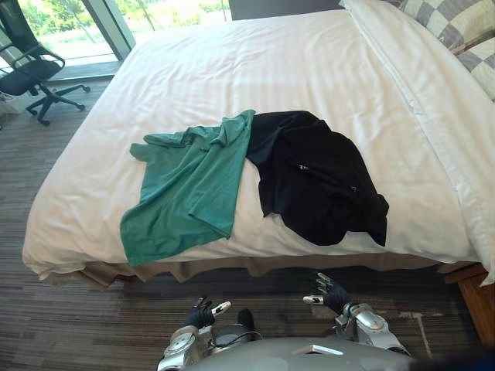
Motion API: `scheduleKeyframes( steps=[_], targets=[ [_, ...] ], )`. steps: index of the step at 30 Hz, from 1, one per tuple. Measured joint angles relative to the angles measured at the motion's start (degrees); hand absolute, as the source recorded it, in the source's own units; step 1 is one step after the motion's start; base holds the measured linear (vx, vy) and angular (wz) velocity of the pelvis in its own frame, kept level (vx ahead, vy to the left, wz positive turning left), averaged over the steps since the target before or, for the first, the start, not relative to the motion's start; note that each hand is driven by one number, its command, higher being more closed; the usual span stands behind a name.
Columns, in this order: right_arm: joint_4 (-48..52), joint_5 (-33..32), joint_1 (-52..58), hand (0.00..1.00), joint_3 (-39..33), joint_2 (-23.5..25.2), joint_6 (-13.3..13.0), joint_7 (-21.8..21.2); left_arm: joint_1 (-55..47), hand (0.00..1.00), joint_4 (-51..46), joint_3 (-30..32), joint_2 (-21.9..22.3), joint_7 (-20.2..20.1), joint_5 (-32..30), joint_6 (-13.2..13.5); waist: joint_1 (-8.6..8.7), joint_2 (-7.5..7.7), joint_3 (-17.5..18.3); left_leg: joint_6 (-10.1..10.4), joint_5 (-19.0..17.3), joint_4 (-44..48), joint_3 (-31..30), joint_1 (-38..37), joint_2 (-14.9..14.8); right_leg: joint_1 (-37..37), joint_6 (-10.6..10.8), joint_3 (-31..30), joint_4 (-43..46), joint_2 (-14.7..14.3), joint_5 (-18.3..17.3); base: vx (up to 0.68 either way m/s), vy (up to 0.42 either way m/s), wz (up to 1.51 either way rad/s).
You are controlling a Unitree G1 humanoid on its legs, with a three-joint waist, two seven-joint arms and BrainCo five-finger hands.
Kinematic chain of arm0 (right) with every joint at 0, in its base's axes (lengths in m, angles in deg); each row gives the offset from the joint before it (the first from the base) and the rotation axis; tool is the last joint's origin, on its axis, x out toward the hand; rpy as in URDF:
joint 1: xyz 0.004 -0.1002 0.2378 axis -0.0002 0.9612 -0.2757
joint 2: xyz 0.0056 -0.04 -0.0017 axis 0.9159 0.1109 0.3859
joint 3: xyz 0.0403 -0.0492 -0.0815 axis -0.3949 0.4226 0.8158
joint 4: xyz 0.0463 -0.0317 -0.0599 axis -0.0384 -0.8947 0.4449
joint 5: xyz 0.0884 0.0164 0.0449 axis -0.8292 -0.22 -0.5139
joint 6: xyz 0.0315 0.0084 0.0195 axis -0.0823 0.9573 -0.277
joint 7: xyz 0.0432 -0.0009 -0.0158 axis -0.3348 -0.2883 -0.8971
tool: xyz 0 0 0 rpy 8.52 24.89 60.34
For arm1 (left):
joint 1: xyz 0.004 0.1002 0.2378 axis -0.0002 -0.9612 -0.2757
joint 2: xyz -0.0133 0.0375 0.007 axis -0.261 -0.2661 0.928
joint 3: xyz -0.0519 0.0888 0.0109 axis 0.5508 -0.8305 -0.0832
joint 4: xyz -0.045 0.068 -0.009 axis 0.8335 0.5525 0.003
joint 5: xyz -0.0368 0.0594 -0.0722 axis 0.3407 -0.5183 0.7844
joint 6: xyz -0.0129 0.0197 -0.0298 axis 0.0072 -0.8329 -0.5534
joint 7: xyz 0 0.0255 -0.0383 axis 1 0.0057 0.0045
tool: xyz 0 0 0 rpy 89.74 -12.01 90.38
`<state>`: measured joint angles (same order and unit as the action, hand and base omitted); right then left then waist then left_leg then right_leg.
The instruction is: Tidy the bed and pick cloth on bed and put in laundry
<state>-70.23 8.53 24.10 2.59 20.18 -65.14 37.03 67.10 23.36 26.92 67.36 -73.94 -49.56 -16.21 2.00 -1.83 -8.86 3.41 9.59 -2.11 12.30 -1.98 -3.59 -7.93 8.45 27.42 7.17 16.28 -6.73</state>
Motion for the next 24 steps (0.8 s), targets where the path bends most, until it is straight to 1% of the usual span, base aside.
scheduleKeyframes(
  steps=[1, 2, 3, 5, 6, 7, 8, 10, 11, 13, 14, 16, 17, 18, 20, 21, 23, 24],
  targets=[
    [-0.05, 0.00, 0.00, 0.00, -0.07, -0.35, 0.12, 0.06, 0.05, 0.00, 0.00, -0.06, 0.10, -1.03, -1.17, 0.23, 0.14, -0.47, 0.16, 1.19, -1.18, -0.35, -0.21, -0.34, 0.17, 0.58, 0.63, -0.16, -0.39, 0.10, 0.70, -0.02, 0.125, -0.09],
    [-0.05, 0.00, 0.00, 0.00, -0.26, -0.52, 0.09, 0.12, 0.14, 0.00, 0.02, -0.12, 0.25, -1.55, -1.58, 0.28, 0.17, -0.82, 0.19, 1.57, -1.89, -1.14, -0.23, -0.84, 0.17, 0.62, 0.99, -0.24, -0.52, 0.02, 0.92, -0.01, 0.135, -0.06],
    [-0.36, -0.08, 0.12, 0.00, -1.43, -0.57, -0.07, 0.59, 0.34, 0.00, 0.40, -0.17, 0.32, -2.36, -2.06, 0.31, 0.22, -1.31, 0.43, 1.18, -3.21, -3.24, -0.43, -1.76, 0.26, 0.41, 1.75, -0.32, -0.93, -0.24, 1.36, -0.02, 0.164, 0.00],
    [-1.15, -1.00, 0.58, 0.00, -2.71, -0.14, -0.71, 1.36, 0.96, 0.00, 0.57, -0.42, -0.70, -3.15, -3.65, 0.46, 0.05, -0.10, 0.24, 0.33, -3.75, -3.78, -0.18, -2.28, 1.43, 0.04, 2.01, -0.99, -2.09, 0.35, 2.36, -0.03, 0.168, -0.06],
    [-1.23, -3.04, 0.98, 0.00, -2.92, 0.62, -1.36, 1.33, 1.40, 0.00, 0.57, -1.03, -1.25, -3.26, -3.95, 0.69, -0.15, 0.88, -0.34, 0.04, -4.24, -3.83, -0.11, -2.76, 1.90, -0.61, 2.03, -1.61, -3.00, 0.25, 2.87, -0.05, 0.105, -0.11],
    [-1.22, -5.47, 1.13, 0.00, -3.41, 1.35, -2.31, 1.23, 1.66, 0.00, 0.66, -2.09, -1.93, -3.29, -3.87, 0.57, -0.04, 1.19, -0.29, -0.55, -4.81, -3.87, -0.12, -2.62, 2.21, -0.64, 1.89, -2.80, -3.59, -0.23, 2.79, -0.04, 0.088, -0.04],
    [-1.18, -6.55, 1.34, 0.00, -3.73, 1.73, -2.78, 1.01, 1.67, 0.00, 0.77, -2.49, -2.26, -3.29, -3.80, 0.34, 0.20, 1.70, 0.01, -0.60, -4.88, -3.87, -0.15, -2.57, 2.34, -0.65, 1.71, -3.65, -3.87, -0.47, 2.60, -0.02, 0.065, 0.04],
    [-1.19, -10.34, 3.31, 0.00, -4.44, 2.70, -4.80, -0.56, 2.05, 0.00, 1.24, -3.75, -2.40, -3.04, -0.66, -1.25, 0.43, 2.69, 0.45, -0.76, -5.14, -3.90, -0.17, -2.67, 2.55, -0.83, 1.25, -6.28, -4.67, -1.48, 1.06, 0.01, 0.039, 0.09],
    [-1.17, -11.02, 3.79, 0.00, -4.54, 2.86, -5.28, -0.79, 2.17, 0.00, 1.30, -3.98, -2.45, -2.85, 0.00, -1.52, 0.44, 2.81, 0.37, -0.79, -5.16, -3.90, -0.18, -2.75, 2.55, -1.04, 1.18, -6.40, -4.92, -1.64, 0.97, 0.03, 0.023, 0.06],
    [-1.20, -13.39, 4.55, 0.00, -5.06, 3.05, -5.58, -1.13, 2.18, 0.00, 1.87, -4.00, -2.59, -1.30, 3.58, -2.46, 0.43, 2.96, 0.34, -0.96, -5.29, -3.91, 0.25, -3.19, 2.50, -2.00, 1.15, -6.62, -6.39, -2.05, 1.03, 0.06, 0.017, -0.10],
    [-1.22, -14.05, 4.50, 0.00, -5.16, 3.03, -5.52, -0.85, 2.10, 0.00, 1.88, -3.98, -2.45, 1.55, 6.32, -3.17, 0.36, 2.96, 0.33, -0.83, -5.63, -3.90, 1.38, -3.53, 2.17, -2.08, 0.75, -8.18, -7.30, -2.50, 1.67, 0.05, 0.009, -0.27],
    [-1.22, -15.26, 4.51, 0.00, -5.49, 3.05, -5.26, 0.67, 1.95, 0.00, 2.19, -3.88, -2.34, 4.63, 9.46, -3.45, 0.16, 2.93, 0.31, -0.68, -6.09, -3.90, 2.38, -4.08, 1.94, -2.11, 0.64, -9.23, -7.75, -2.64, 2.66, 0.07, -0.001, -0.33],
    [-1.26, -16.55, 4.51, 0.00, -6.59, 3.30, -4.67, 2.31, 1.92, 0.00, 2.93, -3.11, -2.50, 6.51, 11.94, -3.37, 0.19, 2.88, 0.34, -0.43, -6.38, -3.90, 2.89, -4.47, 1.70, -2.36, 0.47, -9.54, -8.27, -2.89, 3.05, 0.09, -0.013, -0.27],
    [-1.29, -17.40, 4.51, 0.00, -7.42, 3.46, -4.44, 3.12, 1.81, 0.00, 3.06, -2.36, -2.49, 7.44, 13.03, -3.45, 0.25, 2.90, 0.34, -0.24, -6.51, -3.90, 3.09, -4.69, 1.55, -2.47, 0.25, -9.76, -8.39, -3.09, 3.21, 0.11, -0.032, -0.27],
    [-2.02, -20.32, 5.06, 0.00, -14.88, 3.53, -4.17, 5.98, 1.07, 0.00, 3.05, 2.23, -1.46, 9.99, 16.74, -3.19, 0.19, 2.83, 0.31, 0.45, -7.01, -3.87, 4.49, -5.20, 0.83, -2.52, 0.09, -11.06, -8.90, -3.91, 3.48, 0.14, -0.049, -0.26],
    [-2.03, -21.04, 5.10, 0.00, -17.49, 3.46, -4.18, 6.63, 0.82, 0.00, 3.01, 4.08, -1.25, 10.67, 17.88, -3.09, 0.17, 2.64, 0.21, 0.49, -7.04, -3.85, 4.60, -5.25, 0.75, -2.58, 0.20, -11.11, -9.01, -4.10, 3.71, 0.18, -0.054, -0.17],
    [-1.49, -24.58, 5.76, 0.00, -29.34, 2.02, -4.93, 8.93, 0.02, 0.00, 2.81, 13.26, -1.80, 13.04, 23.20, -2.66, 0.32, 2.29, 0.04, 0.48, -6.88, -3.78, 5.20, -5.89, 0.25, -3.29, -0.14, -11.10, -9.17, -4.73, 3.54, 0.18, -0.058, -0.11],
    [-0.85, -25.18, 6.29, 0.00, -32.05, 1.27, -5.15, 9.15, 0.00, 0.00, 2.67, 15.94, -2.05, 13.37, 24.36, -2.57, 0.29, 2.17, -0.02, 0.59, -6.96, -3.68, 5.47, -6.23, 0.05, -3.60, -0.17, -11.06, -9.17, -4.91, 3.53, 0.15, -0.057, -0.12]
  ],
)
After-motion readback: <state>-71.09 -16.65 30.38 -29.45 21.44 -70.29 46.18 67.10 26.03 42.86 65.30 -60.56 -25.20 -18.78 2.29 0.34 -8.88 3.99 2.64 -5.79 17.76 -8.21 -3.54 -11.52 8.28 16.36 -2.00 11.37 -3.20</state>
